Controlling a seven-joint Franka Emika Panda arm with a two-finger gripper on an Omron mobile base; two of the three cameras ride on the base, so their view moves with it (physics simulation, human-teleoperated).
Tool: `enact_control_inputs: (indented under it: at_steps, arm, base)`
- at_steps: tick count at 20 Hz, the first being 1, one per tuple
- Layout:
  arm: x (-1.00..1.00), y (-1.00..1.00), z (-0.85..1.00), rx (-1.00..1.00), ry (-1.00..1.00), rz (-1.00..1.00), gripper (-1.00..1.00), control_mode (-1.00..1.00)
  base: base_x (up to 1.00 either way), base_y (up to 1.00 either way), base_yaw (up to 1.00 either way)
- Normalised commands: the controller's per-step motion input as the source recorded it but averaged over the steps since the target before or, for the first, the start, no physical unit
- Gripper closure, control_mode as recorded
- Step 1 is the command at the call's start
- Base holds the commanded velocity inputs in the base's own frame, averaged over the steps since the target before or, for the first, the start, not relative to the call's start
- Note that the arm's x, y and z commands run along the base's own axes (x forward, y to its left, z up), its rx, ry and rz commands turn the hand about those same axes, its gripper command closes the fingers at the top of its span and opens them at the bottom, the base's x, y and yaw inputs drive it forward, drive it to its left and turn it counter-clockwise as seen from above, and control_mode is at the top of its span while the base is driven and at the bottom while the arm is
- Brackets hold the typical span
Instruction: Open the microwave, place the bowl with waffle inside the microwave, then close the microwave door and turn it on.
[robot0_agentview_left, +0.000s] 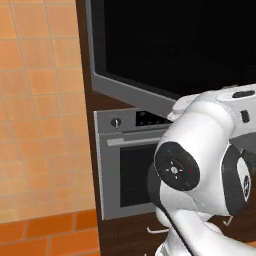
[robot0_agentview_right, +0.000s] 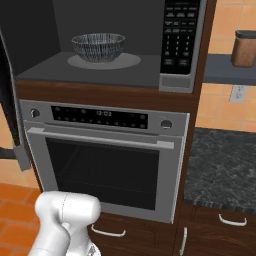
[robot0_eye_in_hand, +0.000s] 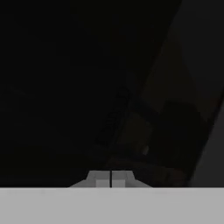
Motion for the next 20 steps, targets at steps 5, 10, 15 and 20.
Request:
enact_control_inputs:
  at_steps: [5,10,15,20]
  arm:
    - [0.68,-0.45,0.10,0.02,0.49,0.42,1.00,-1.00]
    - [0.99,-0.56,-0.01,0.00,0.18,0.40,1.00,-1.00]
    - [1.00,-0.73,-0.04,0.07,0.00,0.46,1.00,-1.00]
    - [1.00,-0.45,-0.10,0.18,0.02,0.29,1.00,-1.00]
  base:
    - [0.00,0.00,0.00]
    - [0.00,0.00,0.00]
    - [0.00,0.00,0.00]
    - [0.00,0.00,0.00]
